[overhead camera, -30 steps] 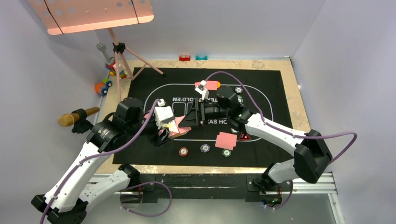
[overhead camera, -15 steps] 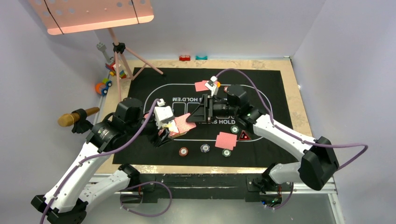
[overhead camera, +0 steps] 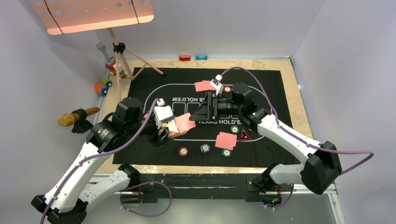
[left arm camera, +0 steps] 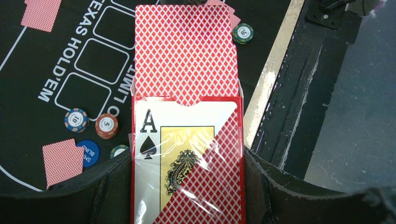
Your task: Distribute texas hold em gaming equipment
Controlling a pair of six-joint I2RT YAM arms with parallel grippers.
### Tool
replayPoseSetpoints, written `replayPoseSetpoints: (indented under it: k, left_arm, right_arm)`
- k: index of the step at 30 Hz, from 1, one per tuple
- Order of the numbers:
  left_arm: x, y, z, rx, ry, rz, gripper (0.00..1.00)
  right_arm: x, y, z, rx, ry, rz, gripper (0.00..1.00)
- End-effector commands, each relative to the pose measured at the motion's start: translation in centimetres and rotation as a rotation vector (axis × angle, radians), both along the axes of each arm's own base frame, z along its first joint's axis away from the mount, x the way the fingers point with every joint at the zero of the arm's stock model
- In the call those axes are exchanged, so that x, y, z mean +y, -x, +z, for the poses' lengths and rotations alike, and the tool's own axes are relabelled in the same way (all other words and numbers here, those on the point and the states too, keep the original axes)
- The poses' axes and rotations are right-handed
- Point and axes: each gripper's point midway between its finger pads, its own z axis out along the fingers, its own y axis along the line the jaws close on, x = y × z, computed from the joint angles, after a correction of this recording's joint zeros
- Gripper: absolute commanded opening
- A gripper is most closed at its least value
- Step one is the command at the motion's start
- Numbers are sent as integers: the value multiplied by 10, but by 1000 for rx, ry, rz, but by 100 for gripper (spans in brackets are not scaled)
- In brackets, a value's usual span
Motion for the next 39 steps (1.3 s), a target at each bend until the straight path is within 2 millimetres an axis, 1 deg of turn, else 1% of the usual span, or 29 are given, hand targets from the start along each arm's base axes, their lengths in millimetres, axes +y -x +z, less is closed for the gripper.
replayPoseSetpoints:
  k: [1, 4, 7, 9, 12, 14, 21, 24, 28, 30, 32, 34, 36, 37, 38, 39]
  left_arm:
    - [-7, -4, 24, -62, 72, -11, 0]
    - [-8, -4, 24, -62, 74, -12, 0]
    - [-8, -4, 25, -63, 76, -13, 0]
    - [-8, -4, 25, -62, 75, -11, 0]
    - [-7, -3, 24, -60, 72, -12, 0]
    - [-6, -3, 23, -62, 72, -11, 0]
    - [-7, -3, 23, -62, 74, -10, 0]
    - [-6, -3, 23, -62, 73, -11, 0]
    - [-6, -2, 23, -62, 72, -12, 0]
    - [-6, -3, 24, -64, 74, -12, 0]
    - [-6, -3, 24, -63, 73, -11, 0]
    - [-6, -2, 24, -63, 72, -11, 0]
    - [-5, -2, 23, -61, 70, -11, 0]
    - [-5, -1, 22, -62, 69, -12, 0]
    - [-5, -1, 22, -62, 68, -13, 0]
    - [-5, -1, 21, -60, 67, -13, 0]
  right_arm:
    - [13, 9, 16, -61, -21, 66, 85]
    - [29, 16, 18, -58, -31, 104, 86]
    - [41, 16, 15, -33, -37, 124, 81]
    - [45, 15, 11, -14, -42, 125, 77]
    - [44, 17, 6, 4, -36, 125, 68]
    - [42, 17, 6, 3, -35, 117, 64]
    - [25, 7, 6, -10, -12, 51, 39]
    - [19, 6, 5, -14, 14, 39, 29]
    - [13, 6, 9, -16, 12, 30, 18]
    - [9, 3, 11, -22, 12, 18, 10]
    - [5, 0, 14, -34, 11, 5, 6]
    - [-2, -5, 17, -45, 25, -17, 4]
    - [-10, -13, 25, -78, 36, -46, 3]
    - [-14, -19, 34, -105, 36, -63, 3]
    - [-18, -24, 37, -118, 45, -79, 2]
    - [-22, -29, 46, -145, 41, -90, 1]
